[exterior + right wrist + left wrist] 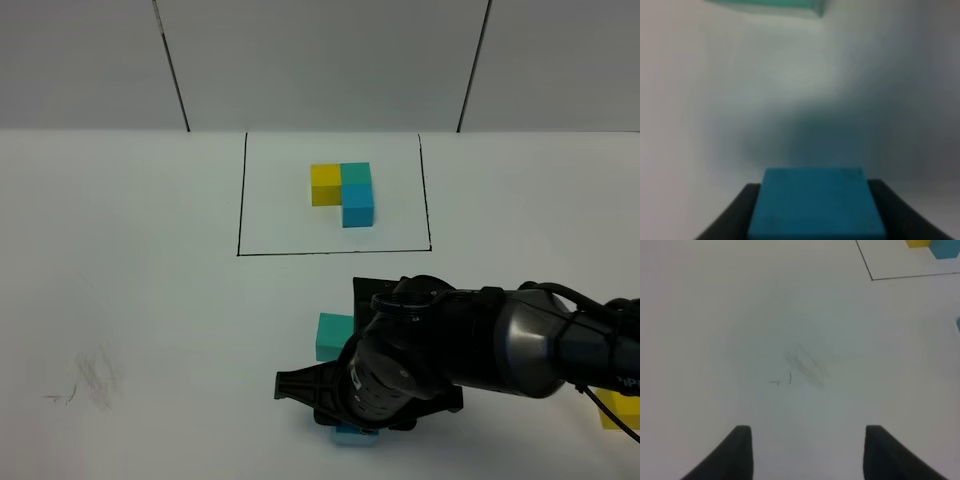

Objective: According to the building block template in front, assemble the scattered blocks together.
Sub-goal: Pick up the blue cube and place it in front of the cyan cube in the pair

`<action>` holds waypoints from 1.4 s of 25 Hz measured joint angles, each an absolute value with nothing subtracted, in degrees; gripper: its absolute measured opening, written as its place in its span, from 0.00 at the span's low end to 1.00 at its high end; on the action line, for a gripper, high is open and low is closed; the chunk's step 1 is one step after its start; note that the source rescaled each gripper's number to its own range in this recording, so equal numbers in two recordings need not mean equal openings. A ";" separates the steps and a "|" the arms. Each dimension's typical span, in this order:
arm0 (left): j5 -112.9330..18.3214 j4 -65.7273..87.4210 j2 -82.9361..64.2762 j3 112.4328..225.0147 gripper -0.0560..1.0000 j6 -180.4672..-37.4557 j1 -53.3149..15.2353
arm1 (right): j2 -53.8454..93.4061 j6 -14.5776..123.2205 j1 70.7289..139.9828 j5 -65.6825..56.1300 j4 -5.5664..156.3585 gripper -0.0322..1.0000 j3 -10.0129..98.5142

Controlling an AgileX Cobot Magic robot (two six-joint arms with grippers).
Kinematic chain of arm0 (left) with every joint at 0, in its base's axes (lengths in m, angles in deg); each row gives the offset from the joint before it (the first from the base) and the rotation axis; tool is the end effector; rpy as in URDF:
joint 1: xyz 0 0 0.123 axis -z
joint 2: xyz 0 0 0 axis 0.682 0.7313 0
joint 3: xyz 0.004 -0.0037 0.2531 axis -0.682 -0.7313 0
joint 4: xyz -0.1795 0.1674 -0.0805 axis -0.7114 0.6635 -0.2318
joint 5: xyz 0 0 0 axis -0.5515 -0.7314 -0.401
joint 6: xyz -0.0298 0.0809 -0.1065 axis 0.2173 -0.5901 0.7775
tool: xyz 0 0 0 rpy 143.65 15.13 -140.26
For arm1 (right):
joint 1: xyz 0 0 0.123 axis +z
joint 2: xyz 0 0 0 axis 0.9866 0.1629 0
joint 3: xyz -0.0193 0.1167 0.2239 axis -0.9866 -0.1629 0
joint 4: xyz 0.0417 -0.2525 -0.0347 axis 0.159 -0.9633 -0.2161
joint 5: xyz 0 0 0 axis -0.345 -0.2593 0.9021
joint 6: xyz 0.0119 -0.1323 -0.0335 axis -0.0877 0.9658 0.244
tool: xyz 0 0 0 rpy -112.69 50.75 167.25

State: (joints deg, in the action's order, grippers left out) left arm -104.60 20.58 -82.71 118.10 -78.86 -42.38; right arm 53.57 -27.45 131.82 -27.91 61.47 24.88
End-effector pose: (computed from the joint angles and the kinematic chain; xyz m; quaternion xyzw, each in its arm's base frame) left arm 0.0723 -0.0086 0.2610 0.0356 0.8513 -0.0176 0.5232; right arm 0.2296 0.2733 0.0668 0.0266 0.9887 0.0981 0.1103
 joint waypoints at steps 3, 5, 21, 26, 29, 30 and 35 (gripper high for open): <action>-104.60 20.58 -82.71 118.10 0.33 -78.86 -42.38 | 55.60 -28.65 132.46 -31.24 59.73 0.25 28.43; -104.60 20.58 -82.71 118.10 0.33 -78.86 -42.38 | 57.19 -29.07 132.84 -33.97 59.07 0.25 31.10; -104.60 20.58 -82.71 118.10 0.33 -78.86 -42.38 | 63.40 -32.50 133.17 -37.32 56.55 0.25 39.15; -104.60 20.58 -82.71 118.10 0.33 -78.86 -42.38 | 65.11 -32.23 133.17 -39.34 56.32 0.25 41.71; -104.60 20.58 -82.71 118.10 0.33 -78.86 -42.38 | 65.67 -32.04 132.53 -39.53 56.97 0.25 41.77; -104.60 20.58 -82.71 118.10 0.33 -78.86 -42.38 | 65.88 -31.80 132.16 -39.66 57.53 0.25 41.82; -104.60 20.58 -82.71 118.10 0.33 -78.86 -42.38 | 66.40 -30.54 130.59 -39.78 59.38 0.25 41.87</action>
